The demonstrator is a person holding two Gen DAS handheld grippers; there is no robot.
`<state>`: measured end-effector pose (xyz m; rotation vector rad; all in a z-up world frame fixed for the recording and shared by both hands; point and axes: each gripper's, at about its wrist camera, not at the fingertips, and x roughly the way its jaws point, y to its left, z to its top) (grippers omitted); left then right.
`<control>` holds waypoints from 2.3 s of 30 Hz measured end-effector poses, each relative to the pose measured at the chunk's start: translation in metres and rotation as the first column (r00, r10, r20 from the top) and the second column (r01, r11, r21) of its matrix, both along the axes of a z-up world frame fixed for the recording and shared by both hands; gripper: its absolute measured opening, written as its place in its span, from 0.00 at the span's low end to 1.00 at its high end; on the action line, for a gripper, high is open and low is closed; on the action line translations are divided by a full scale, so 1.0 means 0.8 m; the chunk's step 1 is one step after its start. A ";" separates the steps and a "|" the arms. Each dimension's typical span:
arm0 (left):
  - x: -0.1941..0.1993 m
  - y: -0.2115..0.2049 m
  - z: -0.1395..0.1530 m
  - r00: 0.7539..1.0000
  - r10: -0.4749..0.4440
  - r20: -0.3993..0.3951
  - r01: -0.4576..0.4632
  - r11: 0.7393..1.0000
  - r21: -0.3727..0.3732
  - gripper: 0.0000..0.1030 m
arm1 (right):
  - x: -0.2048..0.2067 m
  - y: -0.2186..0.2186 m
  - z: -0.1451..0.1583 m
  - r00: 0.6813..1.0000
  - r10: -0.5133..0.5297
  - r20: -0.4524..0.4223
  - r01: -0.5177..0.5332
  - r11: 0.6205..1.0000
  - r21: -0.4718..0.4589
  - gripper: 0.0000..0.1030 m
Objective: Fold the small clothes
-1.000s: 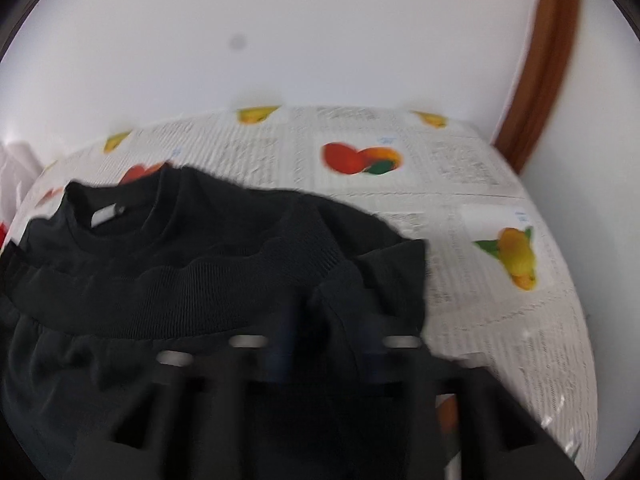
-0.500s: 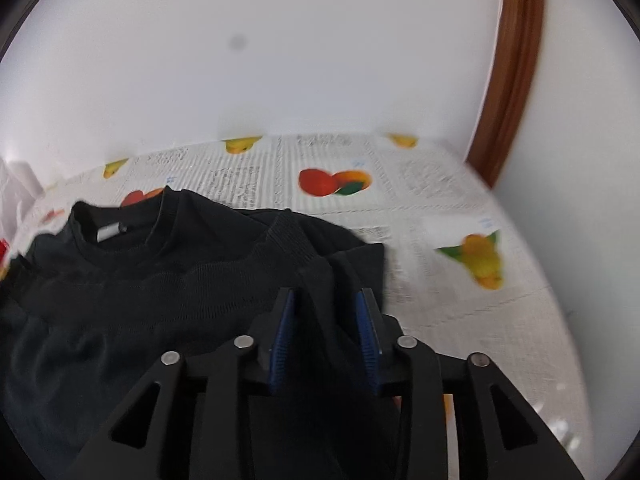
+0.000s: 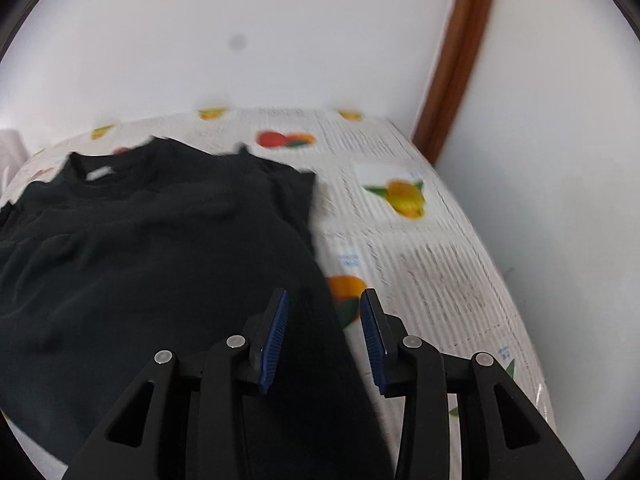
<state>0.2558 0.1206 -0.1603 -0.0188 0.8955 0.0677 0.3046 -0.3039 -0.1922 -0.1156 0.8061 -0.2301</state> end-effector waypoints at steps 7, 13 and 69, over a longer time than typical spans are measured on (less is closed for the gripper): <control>-0.072 0.033 -0.007 0.999 0.037 -0.030 -0.039 0.996 -0.077 0.54 | -0.005 0.124 0.010 0.984 0.180 0.008 -0.180 0.984 0.017 0.42; -0.133 0.045 -0.006 1.000 0.022 -0.021 -0.024 0.993 -0.115 0.60 | -0.016 0.253 -0.015 0.935 0.351 -0.041 -0.346 0.933 0.094 0.42; -0.136 -0.157 0.003 0.936 -0.343 0.074 0.351 0.913 -0.207 0.66 | -0.105 0.205 0.036 0.918 0.178 0.353 -0.318 0.864 0.391 0.13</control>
